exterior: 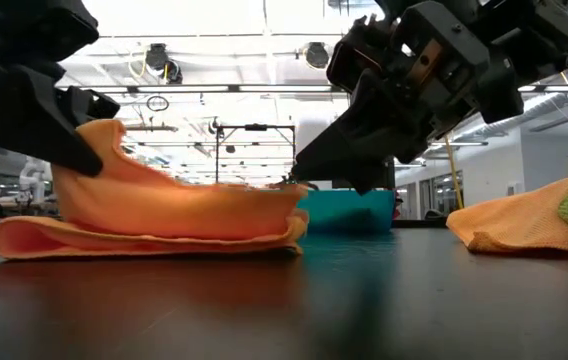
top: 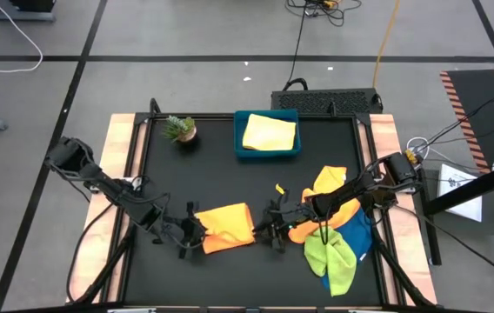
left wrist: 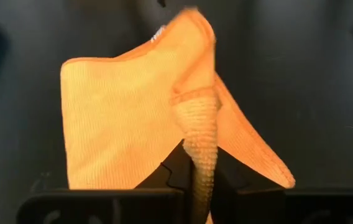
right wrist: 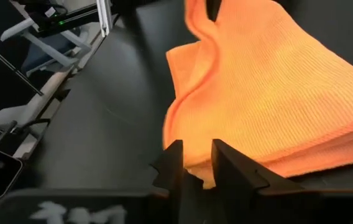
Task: Fold microfiber towels
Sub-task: Fold the left orange microfiber cloth, then stack the left orange microfiber cloth on top of the yellow microfiber cloth into the blue bin
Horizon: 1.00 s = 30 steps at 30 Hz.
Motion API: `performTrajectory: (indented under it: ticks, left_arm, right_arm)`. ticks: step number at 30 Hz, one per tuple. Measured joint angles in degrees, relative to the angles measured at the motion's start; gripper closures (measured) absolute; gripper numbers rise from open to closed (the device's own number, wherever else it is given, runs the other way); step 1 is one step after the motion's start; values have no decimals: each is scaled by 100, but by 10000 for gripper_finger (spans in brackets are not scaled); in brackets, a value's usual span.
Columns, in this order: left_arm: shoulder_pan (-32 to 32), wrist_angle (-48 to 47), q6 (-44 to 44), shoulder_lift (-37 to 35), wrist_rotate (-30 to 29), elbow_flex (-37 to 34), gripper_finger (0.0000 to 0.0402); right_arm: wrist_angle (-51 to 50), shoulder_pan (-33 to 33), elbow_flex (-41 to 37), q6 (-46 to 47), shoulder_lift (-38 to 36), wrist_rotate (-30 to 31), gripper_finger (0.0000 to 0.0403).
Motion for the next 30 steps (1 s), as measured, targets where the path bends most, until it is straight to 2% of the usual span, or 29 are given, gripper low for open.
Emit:
performTrajectory:
  ticks: [6, 16, 19, 24, 30]
  left_arm:
    - [-120, 374, 9, 0, 142, 0, 305]
    - [-421, 1419, 260, 0, 301, 2, 217]
    - [-439, 1336, 249, 0, 229, 4, 206]
    - [-319, 523, -488, 0, -366, 4, 207]
    - [57, 593, -925, 0, -146, 7, 209]
  right_arm:
    - [3, -17, 0, -6, 0, 18, 305]
    - [201, -211, 2, -59, 0, 33, 303]
    - [371, -285, 7, -87, 0, 31, 303]
    - [447, -473, 13, -85, -4, 34, 303]
    - [-24, -953, 330, 17, -4, -287, 288]
